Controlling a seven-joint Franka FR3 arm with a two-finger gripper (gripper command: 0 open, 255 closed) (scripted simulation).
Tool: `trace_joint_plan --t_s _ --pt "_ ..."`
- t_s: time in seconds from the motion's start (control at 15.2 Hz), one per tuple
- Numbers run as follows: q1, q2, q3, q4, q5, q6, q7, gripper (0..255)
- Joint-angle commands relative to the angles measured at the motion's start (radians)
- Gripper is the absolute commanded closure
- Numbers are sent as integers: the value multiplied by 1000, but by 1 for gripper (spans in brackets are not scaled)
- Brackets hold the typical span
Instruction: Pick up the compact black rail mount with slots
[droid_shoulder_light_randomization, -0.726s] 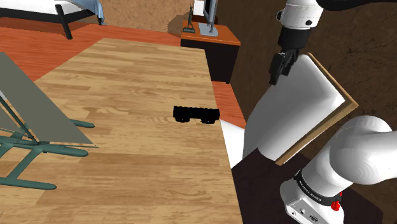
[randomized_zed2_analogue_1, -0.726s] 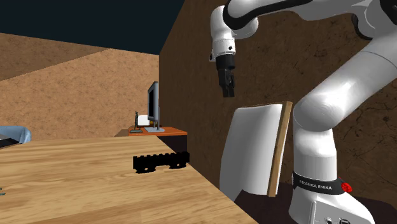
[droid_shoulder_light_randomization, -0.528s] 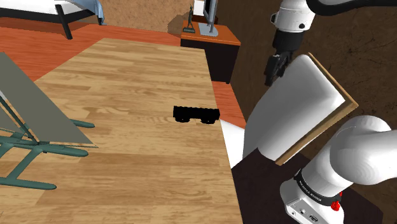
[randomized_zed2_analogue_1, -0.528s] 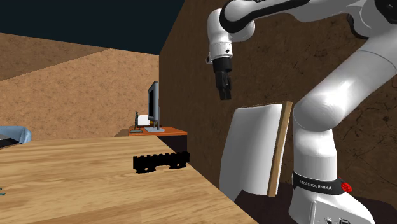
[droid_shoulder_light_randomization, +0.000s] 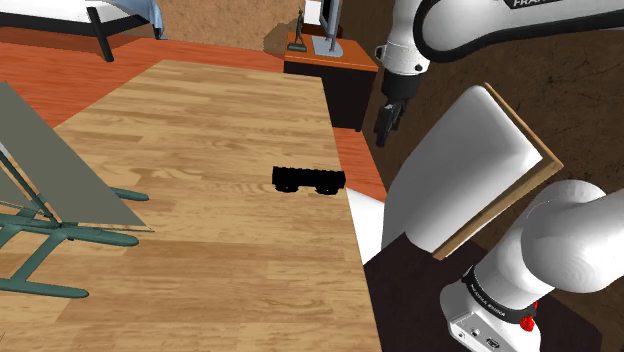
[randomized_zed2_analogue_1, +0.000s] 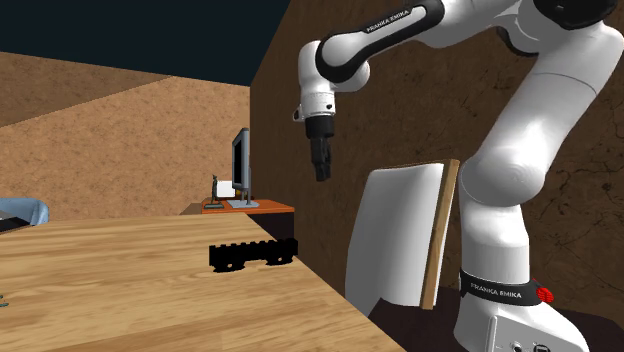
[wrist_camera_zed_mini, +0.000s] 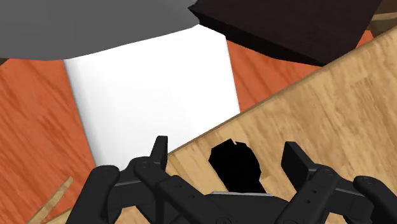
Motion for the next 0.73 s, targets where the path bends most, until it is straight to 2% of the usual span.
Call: trace_joint_plan --t_s 0.0,0.66 --pt "15 65 1 4 0 69 -31 0" --pt "83 411 32 123 2 327 -172 0"
